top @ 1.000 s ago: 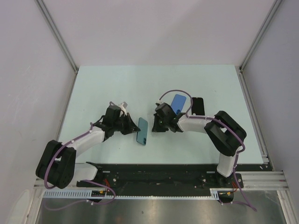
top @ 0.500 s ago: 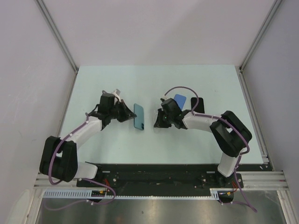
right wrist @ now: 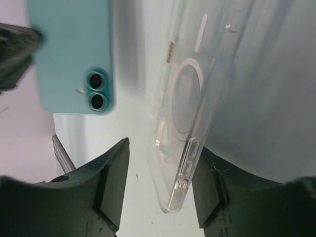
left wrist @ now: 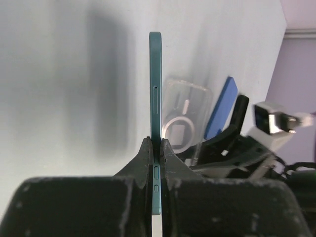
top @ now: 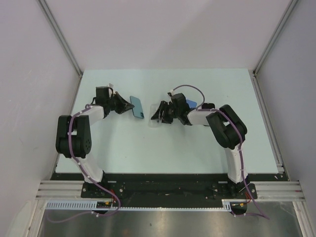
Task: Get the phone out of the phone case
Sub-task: Place the phone case at the center of the board.
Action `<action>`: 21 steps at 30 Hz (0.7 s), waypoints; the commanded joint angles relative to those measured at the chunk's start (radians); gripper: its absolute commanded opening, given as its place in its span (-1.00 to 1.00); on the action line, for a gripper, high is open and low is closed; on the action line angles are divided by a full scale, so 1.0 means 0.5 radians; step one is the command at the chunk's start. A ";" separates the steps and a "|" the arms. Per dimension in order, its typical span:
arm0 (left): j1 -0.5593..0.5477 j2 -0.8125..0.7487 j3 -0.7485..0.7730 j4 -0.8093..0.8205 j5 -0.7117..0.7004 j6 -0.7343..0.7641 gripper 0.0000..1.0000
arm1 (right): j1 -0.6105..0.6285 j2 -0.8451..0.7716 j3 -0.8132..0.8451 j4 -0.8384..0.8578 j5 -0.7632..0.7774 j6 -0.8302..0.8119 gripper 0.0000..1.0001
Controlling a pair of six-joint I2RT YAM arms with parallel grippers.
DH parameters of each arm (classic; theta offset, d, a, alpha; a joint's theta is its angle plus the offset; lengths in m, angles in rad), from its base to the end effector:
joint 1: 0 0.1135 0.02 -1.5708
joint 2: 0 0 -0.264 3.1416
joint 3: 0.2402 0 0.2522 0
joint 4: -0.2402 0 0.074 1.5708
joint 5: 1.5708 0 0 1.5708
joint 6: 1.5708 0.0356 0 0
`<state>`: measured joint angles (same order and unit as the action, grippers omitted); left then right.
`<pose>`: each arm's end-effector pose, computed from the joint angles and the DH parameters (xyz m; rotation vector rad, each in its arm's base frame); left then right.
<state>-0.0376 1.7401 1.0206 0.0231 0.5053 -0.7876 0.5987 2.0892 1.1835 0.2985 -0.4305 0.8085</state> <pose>0.3680 -0.0311 0.1900 -0.5959 2.2870 -0.9946 0.3522 0.2583 0.1264 -0.0215 2.4064 1.2074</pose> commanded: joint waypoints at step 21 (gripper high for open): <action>0.238 0.266 0.287 -0.046 -0.022 0.145 -0.15 | -0.173 -0.450 0.563 -1.355 1.088 -0.592 0.99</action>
<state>0.0792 1.8870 1.1252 0.0086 0.5175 -0.7429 0.5270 1.9877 1.4216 -0.3000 -0.0010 0.5682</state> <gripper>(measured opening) 0.304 0.832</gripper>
